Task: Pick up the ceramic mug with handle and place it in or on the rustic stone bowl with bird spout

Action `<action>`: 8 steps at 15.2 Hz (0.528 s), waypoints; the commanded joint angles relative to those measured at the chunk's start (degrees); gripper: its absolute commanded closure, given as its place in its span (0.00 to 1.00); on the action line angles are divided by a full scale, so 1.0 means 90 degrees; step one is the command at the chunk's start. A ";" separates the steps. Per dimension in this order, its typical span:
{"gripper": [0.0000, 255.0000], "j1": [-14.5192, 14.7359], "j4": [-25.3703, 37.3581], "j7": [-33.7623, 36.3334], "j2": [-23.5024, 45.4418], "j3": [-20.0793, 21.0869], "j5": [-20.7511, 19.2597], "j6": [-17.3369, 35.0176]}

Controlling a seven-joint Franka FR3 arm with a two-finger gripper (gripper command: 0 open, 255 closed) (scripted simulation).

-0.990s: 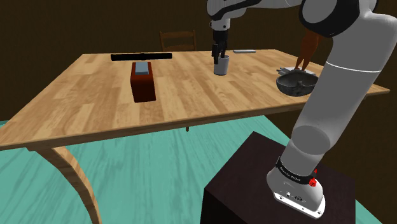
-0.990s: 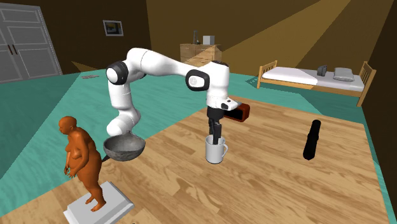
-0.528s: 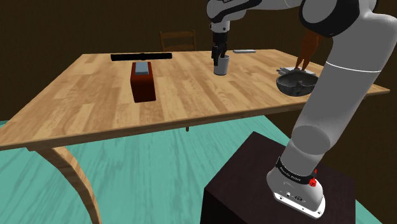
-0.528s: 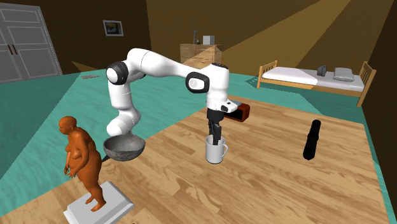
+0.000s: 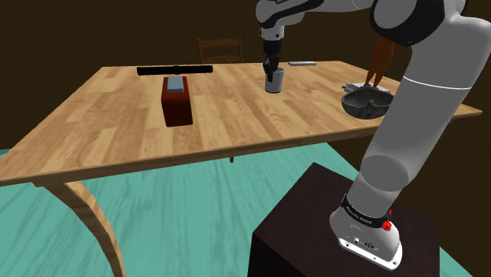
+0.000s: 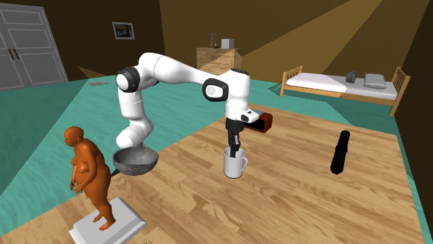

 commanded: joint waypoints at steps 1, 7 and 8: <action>1.00 0.0000 0.0000 0.0000 0.0000 0.0000 0.0000 0.0000; 1.00 0.0001 0.0341 -0.0026 -0.0001 0.0001 0.0005 -0.0340; 1.00 0.0001 0.0431 -0.0033 0.0003 0.0001 0.0007 -0.0426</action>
